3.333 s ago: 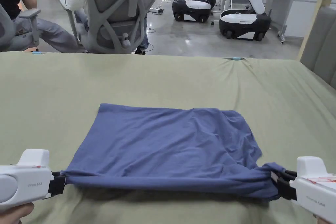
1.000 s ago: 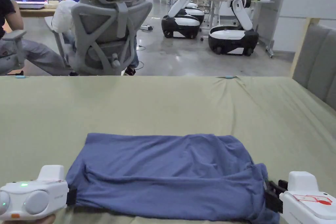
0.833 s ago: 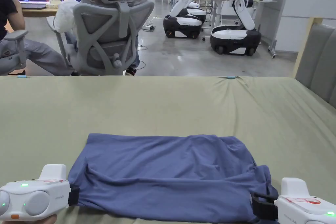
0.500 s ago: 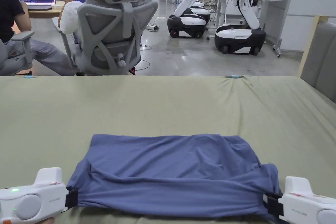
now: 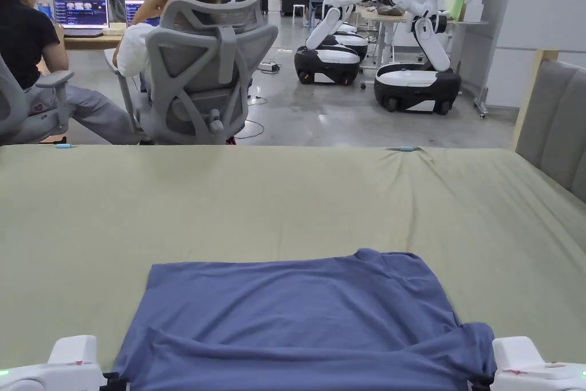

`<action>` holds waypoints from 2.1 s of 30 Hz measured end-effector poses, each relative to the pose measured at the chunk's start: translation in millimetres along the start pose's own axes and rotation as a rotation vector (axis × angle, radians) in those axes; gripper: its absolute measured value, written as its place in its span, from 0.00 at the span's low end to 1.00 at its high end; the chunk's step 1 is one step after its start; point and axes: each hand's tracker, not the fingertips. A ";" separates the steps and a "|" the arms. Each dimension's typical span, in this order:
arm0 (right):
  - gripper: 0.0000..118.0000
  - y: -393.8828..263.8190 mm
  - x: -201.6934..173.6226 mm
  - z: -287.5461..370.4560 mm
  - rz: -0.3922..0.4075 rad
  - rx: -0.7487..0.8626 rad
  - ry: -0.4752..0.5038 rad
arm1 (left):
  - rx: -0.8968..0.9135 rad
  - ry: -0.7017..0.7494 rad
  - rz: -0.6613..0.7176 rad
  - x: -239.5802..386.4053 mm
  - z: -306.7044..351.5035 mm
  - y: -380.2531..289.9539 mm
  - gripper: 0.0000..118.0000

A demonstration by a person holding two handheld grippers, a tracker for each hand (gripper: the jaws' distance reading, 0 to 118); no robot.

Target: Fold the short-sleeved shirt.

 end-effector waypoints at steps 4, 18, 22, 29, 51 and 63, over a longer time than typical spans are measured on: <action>0.95 8.9 2.2 31.7 -0.042 0.125 0.068 | 0.144 0.043 -0.007 8.5 35.8 10.1 0.81; 0.05 62.2 -114.9 70.6 -0.001 0.676 -0.041 | 0.710 0.174 -0.289 122.7 67.5 31.4 0.14; 0.00 64.2 -113.8 64.3 0.014 0.681 -0.049 | 0.595 0.118 -0.259 106.9 54.3 36.7 0.00; 0.00 79.5 -98.0 35.3 0.040 0.627 -0.060 | 0.347 0.130 -0.161 54.1 -10.8 79.7 0.00; 0.00 144.8 3.5 -73.6 0.032 0.327 -0.131 | -0.051 0.212 -0.186 25.3 -213.6 216.3 0.48; 0.79 215.2 58.0 -204.9 -0.080 0.074 -0.057 | 0.083 0.167 -0.321 65.6 -153.3 206.2 0.01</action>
